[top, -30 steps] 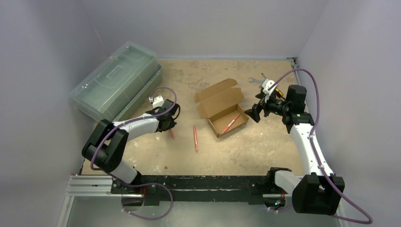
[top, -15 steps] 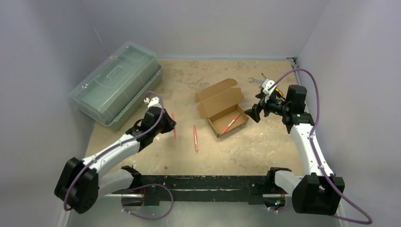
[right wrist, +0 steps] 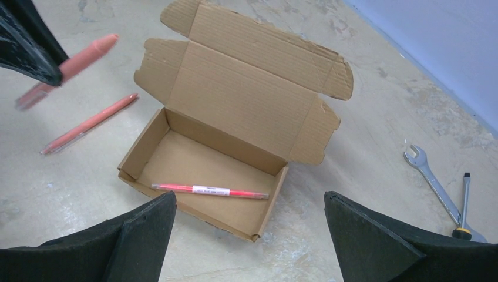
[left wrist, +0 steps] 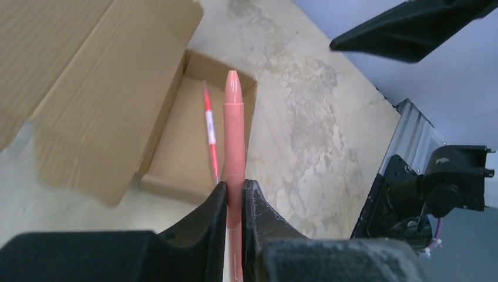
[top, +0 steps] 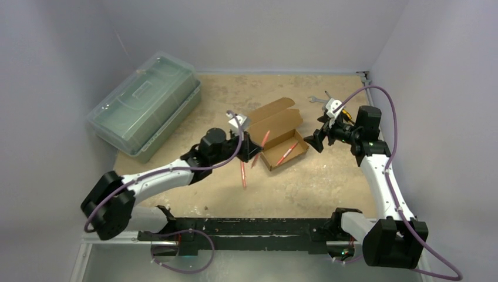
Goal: Fold the paper box
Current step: Place the product in the paper box.
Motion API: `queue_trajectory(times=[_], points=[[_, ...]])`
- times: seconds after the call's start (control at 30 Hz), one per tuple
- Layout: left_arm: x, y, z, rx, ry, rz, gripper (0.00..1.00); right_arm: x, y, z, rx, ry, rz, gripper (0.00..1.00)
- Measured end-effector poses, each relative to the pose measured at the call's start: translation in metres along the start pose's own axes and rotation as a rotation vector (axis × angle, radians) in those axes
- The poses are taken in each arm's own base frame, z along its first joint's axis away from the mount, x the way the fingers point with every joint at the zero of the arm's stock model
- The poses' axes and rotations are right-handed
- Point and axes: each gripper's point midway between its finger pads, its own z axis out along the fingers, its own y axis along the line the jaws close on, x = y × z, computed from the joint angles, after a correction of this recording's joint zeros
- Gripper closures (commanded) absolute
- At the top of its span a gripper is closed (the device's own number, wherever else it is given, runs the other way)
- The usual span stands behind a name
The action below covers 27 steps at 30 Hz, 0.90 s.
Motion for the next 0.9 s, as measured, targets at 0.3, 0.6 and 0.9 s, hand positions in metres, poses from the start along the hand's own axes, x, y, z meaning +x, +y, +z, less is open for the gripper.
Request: queue_trajectory(times=[0.3, 0.6, 0.9], points=[[0.003, -0.018, 0.078, 0.037, 0.063, 0.136, 1.0, 0.0, 0.0, 0.0, -0.001, 0.001, -0.004, 0.01], [0.023, -0.009, 0.129, -0.004, 0.148, 0.227, 0.92, 0.0, 0.0, 0.0, -0.001, 0.002, -0.008, 0.01], [0.056, 0.012, 0.15, -0.086, 0.262, 0.331, 0.59, 0.0, 0.0, 0.0, -0.001, 0.001, -0.013, 0.01]])
